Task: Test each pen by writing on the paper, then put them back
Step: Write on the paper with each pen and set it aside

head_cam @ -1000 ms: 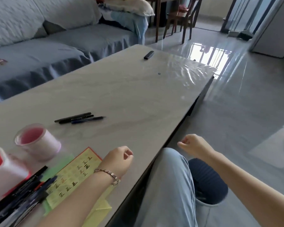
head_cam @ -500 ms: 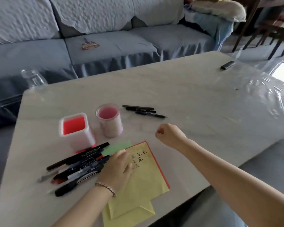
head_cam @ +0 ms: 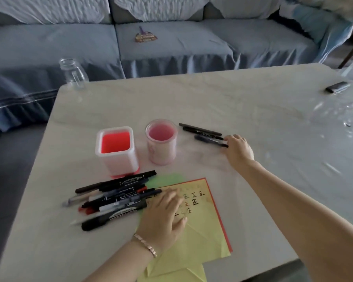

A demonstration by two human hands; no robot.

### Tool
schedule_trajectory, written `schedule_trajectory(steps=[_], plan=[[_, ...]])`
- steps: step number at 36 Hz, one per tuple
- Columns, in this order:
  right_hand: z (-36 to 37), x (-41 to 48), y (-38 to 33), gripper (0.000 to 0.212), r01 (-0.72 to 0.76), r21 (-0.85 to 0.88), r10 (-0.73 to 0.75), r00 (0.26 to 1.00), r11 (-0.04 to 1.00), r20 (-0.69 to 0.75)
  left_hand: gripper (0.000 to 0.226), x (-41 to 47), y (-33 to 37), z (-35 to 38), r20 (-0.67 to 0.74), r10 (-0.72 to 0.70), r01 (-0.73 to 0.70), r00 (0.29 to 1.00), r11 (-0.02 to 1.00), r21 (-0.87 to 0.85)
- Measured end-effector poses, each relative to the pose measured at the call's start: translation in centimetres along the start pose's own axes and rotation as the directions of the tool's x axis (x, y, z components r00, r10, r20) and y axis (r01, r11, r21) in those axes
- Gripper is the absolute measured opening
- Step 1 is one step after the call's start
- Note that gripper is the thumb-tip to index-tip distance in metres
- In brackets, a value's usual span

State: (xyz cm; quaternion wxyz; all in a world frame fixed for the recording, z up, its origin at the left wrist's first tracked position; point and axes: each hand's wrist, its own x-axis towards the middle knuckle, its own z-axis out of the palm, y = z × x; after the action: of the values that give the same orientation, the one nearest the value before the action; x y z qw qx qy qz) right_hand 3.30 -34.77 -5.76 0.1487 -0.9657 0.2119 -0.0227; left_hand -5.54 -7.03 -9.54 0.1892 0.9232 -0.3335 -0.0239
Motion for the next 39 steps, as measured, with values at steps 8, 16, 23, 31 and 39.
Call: schedule_trajectory(steps=[8, 16, 23, 31, 39], plan=[[-0.8, -1.4, 0.6, 0.013, 0.05, 0.027, -0.053, 0.991, 0.998, 0.127, 0.043, -0.3, 0.1, 0.7, -0.025, -0.018, 0.018, 1.0, 1.0, 0.003], [-3.2, -10.4, -1.3, 0.015, -0.01, 0.421, -0.052, 0.989, 0.907, 0.135, 0.045, -0.2, -0.4, 1.3, -0.078, 0.008, -0.009, 0.997, 1.0, -0.014], [-2.5, -15.5, -1.7, 0.023, -0.164, 0.75, 0.031, 0.982, 0.641, 0.188, 0.046, 0.0, -0.4, 1.3, -0.11, 0.014, -0.017, 0.994, 0.999, -0.032], [-3.3, -17.9, -3.8, 0.025, -0.233, 0.927, -0.09, 0.959, 0.293, 0.269, 0.047, 0.2, -0.4, 1.3, -0.111, 0.009, -0.01, 0.994, 1.0, -0.013], [-3.1, -18.1, -4.5, 0.036, -0.266, 0.948, -0.106, 0.952, 0.174, 0.286, 0.047, 0.2, -0.4, 1.2, -0.111, -0.013, 0.009, 0.994, 0.999, -0.032]])
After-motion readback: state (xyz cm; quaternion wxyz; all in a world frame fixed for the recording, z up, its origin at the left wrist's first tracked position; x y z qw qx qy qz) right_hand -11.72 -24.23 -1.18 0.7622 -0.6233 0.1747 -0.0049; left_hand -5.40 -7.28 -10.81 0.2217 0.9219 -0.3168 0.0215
